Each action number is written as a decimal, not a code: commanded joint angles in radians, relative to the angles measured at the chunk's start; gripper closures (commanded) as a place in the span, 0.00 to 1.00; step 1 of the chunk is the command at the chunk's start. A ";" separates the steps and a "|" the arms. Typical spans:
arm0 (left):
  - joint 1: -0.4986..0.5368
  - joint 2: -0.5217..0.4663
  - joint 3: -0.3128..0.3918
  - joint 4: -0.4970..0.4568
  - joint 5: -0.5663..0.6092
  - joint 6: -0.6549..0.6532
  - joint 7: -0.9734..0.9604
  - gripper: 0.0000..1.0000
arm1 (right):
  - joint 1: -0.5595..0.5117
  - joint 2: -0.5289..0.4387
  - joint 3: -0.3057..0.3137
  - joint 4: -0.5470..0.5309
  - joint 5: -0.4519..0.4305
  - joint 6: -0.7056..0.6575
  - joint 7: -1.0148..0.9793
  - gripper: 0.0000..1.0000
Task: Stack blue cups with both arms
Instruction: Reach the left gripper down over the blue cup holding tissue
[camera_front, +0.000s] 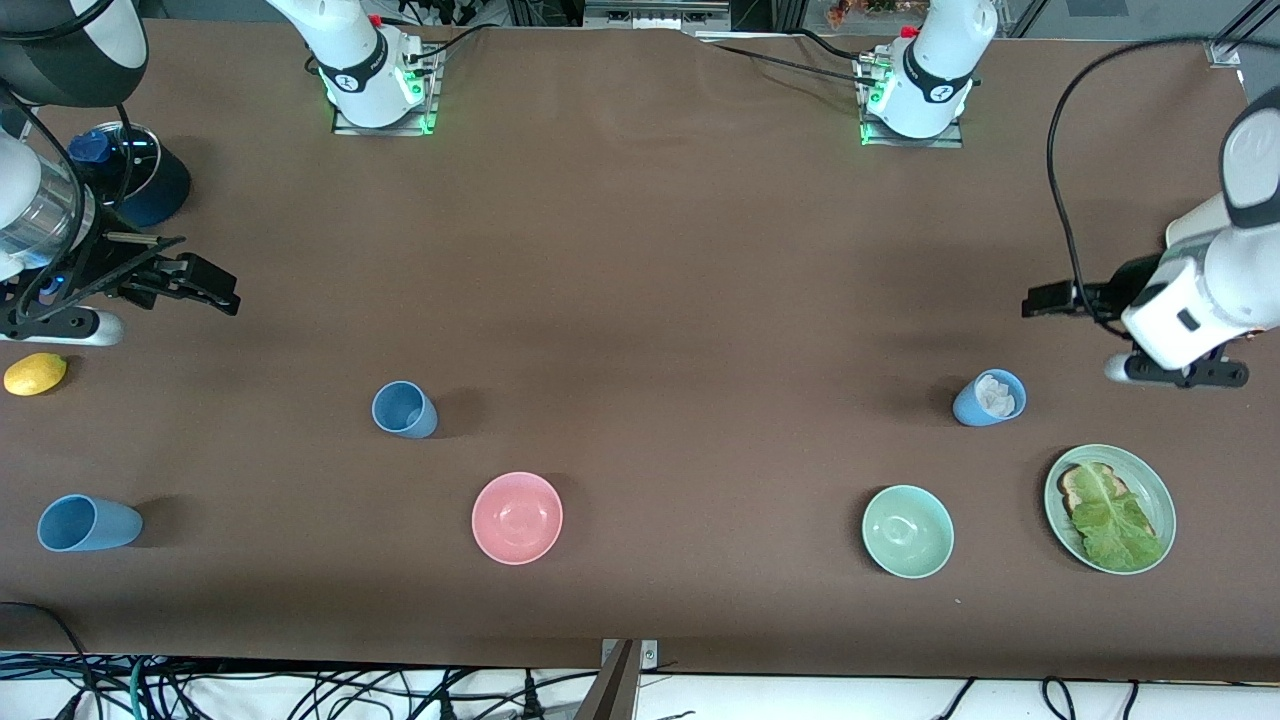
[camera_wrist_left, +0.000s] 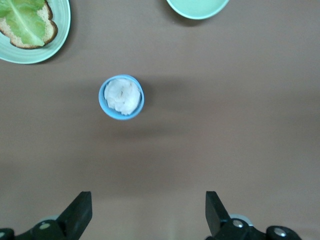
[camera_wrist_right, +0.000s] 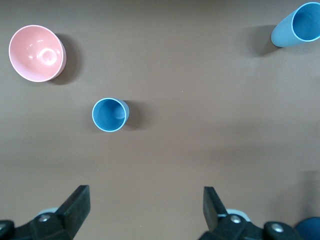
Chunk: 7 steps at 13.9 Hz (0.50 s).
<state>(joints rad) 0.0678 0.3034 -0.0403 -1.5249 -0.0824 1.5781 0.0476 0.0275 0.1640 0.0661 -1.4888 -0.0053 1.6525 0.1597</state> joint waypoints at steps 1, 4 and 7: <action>0.007 0.002 0.009 -0.061 0.009 0.081 0.020 0.00 | -0.005 0.002 0.006 0.018 -0.001 -0.005 -0.009 0.00; 0.007 -0.001 0.026 -0.100 0.036 0.128 0.023 0.00 | -0.005 0.002 0.006 0.018 -0.001 -0.005 -0.009 0.00; 0.015 -0.003 0.045 -0.165 0.043 0.216 0.092 0.00 | -0.003 0.002 0.006 0.019 -0.001 -0.005 -0.009 0.00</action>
<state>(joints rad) 0.0768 0.3332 -0.0092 -1.6169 -0.0561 1.7297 0.0767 0.0278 0.1640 0.0663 -1.4888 -0.0053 1.6525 0.1597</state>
